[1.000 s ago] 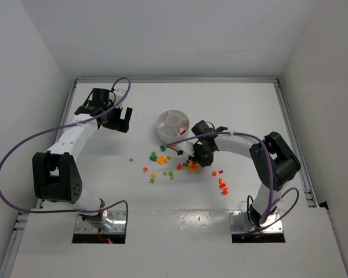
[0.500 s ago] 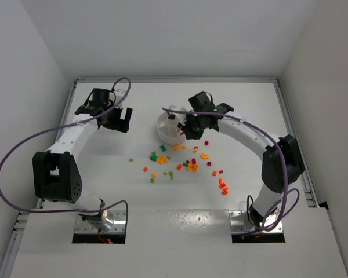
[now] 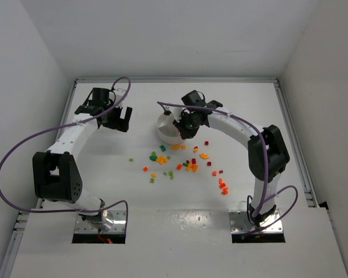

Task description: Sort the legos into containers by color

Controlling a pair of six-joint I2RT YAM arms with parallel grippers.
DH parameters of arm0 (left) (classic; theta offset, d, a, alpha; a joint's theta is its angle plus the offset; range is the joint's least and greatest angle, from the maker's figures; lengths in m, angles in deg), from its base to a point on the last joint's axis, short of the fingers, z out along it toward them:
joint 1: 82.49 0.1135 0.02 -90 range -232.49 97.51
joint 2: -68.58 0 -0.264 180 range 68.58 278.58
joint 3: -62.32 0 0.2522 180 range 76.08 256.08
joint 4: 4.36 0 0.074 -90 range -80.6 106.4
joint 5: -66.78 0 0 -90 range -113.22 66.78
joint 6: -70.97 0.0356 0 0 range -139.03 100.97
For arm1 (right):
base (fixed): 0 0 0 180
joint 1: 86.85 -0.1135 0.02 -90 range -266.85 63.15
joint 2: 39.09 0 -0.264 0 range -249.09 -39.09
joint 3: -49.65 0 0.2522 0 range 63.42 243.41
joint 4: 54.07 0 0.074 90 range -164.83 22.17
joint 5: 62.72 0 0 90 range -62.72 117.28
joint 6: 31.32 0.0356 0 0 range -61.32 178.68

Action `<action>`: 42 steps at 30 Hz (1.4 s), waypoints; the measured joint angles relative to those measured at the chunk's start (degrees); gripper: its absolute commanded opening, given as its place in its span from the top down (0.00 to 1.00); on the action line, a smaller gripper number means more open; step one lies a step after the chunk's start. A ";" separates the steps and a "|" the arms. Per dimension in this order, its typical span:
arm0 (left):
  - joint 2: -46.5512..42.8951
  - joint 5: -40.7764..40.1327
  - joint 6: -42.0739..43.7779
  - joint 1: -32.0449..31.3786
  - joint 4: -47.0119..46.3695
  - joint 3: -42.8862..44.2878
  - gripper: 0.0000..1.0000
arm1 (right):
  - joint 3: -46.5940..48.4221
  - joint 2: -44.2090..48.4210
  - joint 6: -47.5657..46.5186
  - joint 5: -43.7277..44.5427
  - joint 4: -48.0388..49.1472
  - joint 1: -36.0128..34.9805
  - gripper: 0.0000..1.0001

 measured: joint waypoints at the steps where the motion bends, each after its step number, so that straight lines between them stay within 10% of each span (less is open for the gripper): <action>1: 0.00 0.00 0.00 0.00 0.02 0.04 0.00 | 0.04 -0.28 0.26 0.20 0.13 0.00 0.97; 16: 0.44 -0.02 0.02 0.00 -0.02 0.63 0.00 | 4.37 -1.09 1.97 0.52 1.38 0.00 0.95; 26: 1.05 -0.04 0.02 0.00 -0.04 0.63 0.00 | 4.85 -1.86 3.61 3.21 2.58 0.00 0.53; 36: 1.36 -0.22 0.02 0.00 -0.04 1.64 0.00 | -4.94 5.97 3.50 4.57 2.38 2.45 0.73; 42: 1.36 -0.42 0.02 0.00 0.00 1.68 0.00 | -17.09 15.06 0.70 3.48 -3.06 5.77 0.69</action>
